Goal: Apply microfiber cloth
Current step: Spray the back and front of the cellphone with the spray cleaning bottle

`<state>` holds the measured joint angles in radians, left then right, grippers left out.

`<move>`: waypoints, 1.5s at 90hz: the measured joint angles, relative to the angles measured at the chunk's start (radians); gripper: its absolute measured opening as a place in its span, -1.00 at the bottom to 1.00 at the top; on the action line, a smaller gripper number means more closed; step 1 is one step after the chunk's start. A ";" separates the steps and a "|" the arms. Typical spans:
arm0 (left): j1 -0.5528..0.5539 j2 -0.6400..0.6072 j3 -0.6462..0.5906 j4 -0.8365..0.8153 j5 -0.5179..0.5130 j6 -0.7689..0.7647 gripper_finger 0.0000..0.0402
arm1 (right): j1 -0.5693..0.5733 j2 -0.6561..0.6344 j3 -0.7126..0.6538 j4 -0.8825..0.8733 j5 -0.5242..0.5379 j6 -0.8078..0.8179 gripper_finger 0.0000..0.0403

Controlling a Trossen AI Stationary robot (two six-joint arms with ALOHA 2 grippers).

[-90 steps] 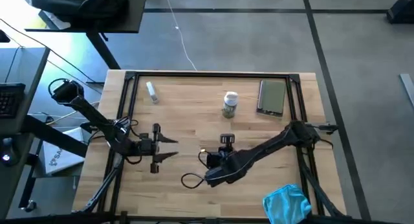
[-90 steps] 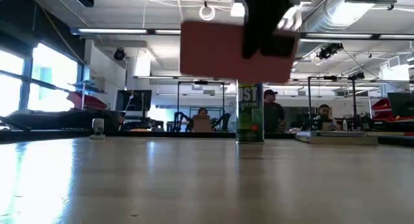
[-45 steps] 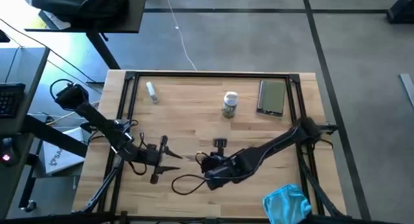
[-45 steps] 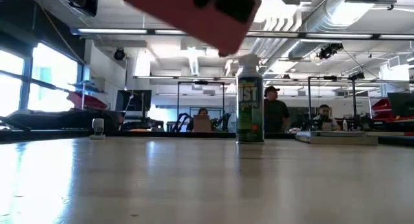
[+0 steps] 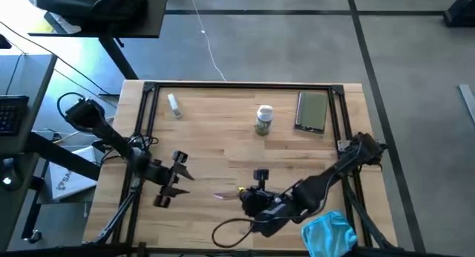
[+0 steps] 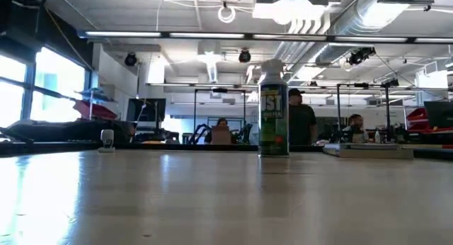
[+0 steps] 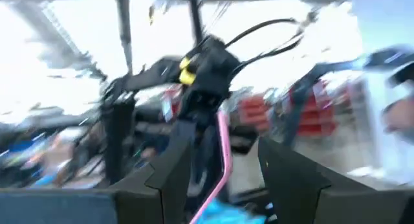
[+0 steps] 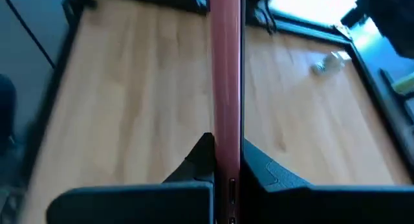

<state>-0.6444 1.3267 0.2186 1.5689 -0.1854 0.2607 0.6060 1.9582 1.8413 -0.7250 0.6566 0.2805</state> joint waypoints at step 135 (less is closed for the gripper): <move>0.035 0.006 0.073 0.001 -0.303 0.103 -0.57 | -0.242 -0.002 -0.283 0.745 -0.159 -0.210 -1.00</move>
<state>-0.6091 1.3329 0.2916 1.5700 -0.4886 0.3641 0.3641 1.9560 1.5581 0.0205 0.4978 0.0701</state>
